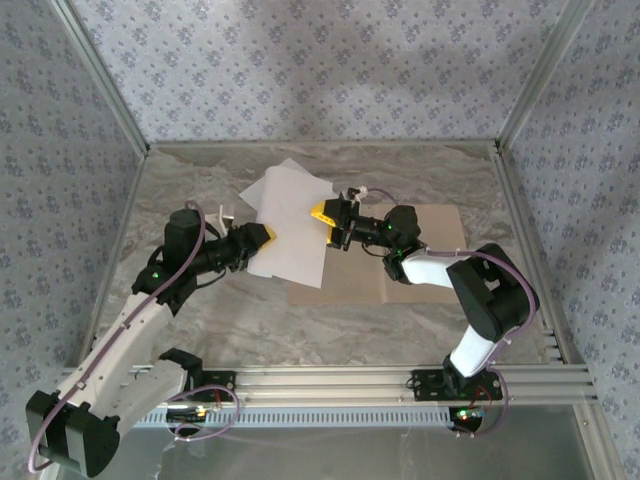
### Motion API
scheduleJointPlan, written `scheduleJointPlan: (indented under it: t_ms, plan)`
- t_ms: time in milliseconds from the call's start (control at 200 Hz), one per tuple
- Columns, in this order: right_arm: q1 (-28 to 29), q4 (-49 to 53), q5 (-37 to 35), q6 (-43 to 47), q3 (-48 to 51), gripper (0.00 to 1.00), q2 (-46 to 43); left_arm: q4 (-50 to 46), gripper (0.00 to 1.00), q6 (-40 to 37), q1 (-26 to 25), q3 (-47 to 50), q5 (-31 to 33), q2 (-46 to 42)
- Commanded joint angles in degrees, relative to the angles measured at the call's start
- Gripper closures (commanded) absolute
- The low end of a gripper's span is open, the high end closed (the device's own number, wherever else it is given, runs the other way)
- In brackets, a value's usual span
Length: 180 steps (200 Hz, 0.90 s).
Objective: Put the files into the folder
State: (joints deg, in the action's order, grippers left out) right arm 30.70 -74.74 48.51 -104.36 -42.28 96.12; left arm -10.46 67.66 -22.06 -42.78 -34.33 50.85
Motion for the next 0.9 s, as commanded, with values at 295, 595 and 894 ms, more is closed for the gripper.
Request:
scheduleJointPlan:
  t_ms: [295,595,894]
  plan:
    - [0.6,1.6,0.5,3.0,-1.1,0.51,-1.5,2.2,0.64,1.0,-0.3,0.5,-1.3,-0.4]
    - [0.7,1.5,-0.2,3.0,-1.1,0.55,-1.6,3.1,0.64,1.5,-1.7,1.6,-0.1,-0.6]
    - [0.8,1.9,0.2,3.7,-0.9,0.65,-1.7,2.5,0.64,1.0,-1.7,1.3,0.0,-0.7]
